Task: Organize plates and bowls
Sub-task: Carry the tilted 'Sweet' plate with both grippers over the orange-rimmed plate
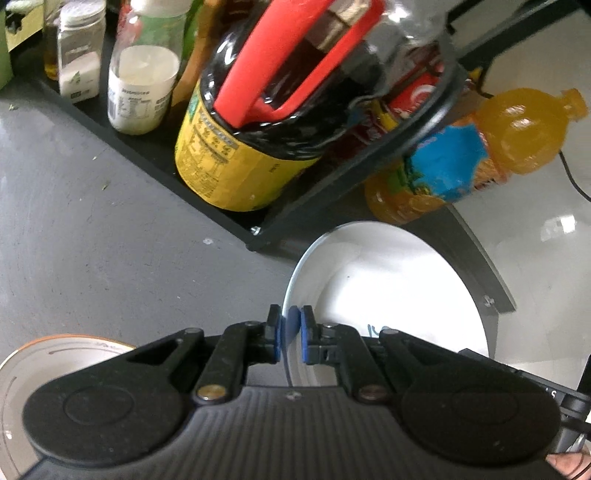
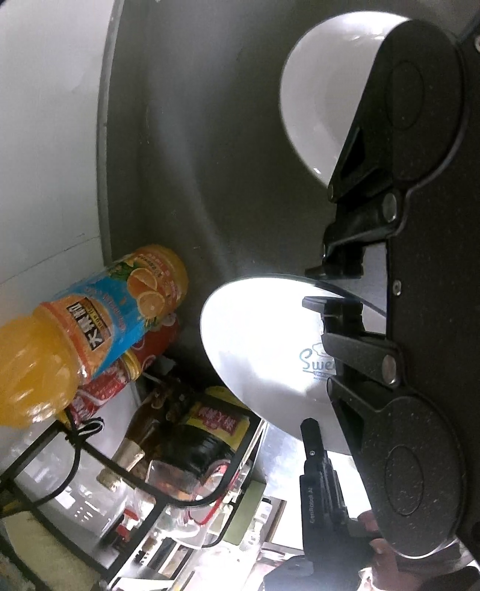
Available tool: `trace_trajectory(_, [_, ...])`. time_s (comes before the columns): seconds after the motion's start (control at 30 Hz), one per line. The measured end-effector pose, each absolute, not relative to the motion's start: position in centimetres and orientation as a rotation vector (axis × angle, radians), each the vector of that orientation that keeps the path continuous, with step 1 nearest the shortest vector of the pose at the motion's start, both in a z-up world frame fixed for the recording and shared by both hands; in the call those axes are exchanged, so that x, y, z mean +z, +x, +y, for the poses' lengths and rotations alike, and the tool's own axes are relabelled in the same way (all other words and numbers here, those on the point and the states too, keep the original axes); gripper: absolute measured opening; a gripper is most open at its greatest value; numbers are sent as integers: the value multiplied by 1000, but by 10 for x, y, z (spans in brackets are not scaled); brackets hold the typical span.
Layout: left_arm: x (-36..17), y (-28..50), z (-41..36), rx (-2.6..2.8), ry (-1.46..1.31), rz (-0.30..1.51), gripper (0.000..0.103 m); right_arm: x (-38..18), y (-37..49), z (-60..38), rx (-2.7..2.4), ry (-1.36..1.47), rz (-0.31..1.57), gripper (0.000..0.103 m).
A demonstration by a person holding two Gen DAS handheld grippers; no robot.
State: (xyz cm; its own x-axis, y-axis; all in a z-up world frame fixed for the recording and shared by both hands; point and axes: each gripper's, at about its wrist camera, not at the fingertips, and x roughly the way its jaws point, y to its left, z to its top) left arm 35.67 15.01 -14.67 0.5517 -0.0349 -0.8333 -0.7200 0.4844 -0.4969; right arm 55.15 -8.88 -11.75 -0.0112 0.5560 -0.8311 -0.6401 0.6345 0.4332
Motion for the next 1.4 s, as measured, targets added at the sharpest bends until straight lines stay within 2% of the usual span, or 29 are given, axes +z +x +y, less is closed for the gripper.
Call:
trace_trajectory(0.3, [-129,336,146,440,-976,886,8,-97,521,-106,928,-48,1246,9])
trace_trajectory(0.8, [-107,247,141,444,-941,843,7,-77,436,-100,932,-1,1243,9])
trace_trajectory(1.4, [-143,153,122,505,-939,867,8,-102,356,-102,949,-64,1207,8])
